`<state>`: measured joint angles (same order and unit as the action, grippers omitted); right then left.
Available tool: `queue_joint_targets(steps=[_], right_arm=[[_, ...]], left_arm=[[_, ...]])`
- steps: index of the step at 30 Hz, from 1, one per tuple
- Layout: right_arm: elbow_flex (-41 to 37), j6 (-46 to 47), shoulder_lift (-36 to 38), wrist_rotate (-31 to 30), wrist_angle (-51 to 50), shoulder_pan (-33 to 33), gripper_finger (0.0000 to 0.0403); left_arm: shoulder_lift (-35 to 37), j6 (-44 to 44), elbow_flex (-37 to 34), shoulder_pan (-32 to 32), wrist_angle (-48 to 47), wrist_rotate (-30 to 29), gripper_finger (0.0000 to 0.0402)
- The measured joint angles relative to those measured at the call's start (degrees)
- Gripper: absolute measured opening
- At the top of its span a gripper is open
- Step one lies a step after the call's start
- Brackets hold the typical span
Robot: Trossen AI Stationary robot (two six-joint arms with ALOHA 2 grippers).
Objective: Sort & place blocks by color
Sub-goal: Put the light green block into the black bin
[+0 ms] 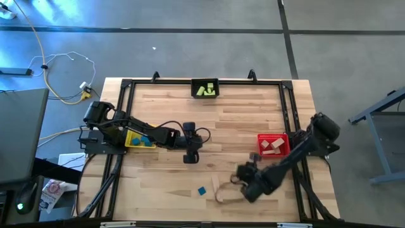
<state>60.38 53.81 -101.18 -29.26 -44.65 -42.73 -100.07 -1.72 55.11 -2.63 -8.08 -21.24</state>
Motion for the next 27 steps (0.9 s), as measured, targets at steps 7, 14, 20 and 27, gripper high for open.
queue_joint_targets(steps=[7,14,20,27], right_arm=[[0.1,-10.3,2.9,-3.3,0.6,11.6,0.0096],[0.1,-26.1,5.5,-2.6,7.1,22.9,0.0096],[1.0,-40.9,6.0,0.7,17.9,33.2,0.0096],[2.1,-52.4,6.0,4.5,32.0,44.4,0.0096]], left_arm=[[4.4,1.3,0.6,0.0,-9.6,-2.5,0.0207],[11.9,1.6,0.7,0.0,-13.7,-3.5,0.0207],[16.3,4.8,0.6,-1.1,-16.6,-3.5,0.0207],[17.5,7.4,0.6,-3.4,-19.0,-3.4,0.0207]])
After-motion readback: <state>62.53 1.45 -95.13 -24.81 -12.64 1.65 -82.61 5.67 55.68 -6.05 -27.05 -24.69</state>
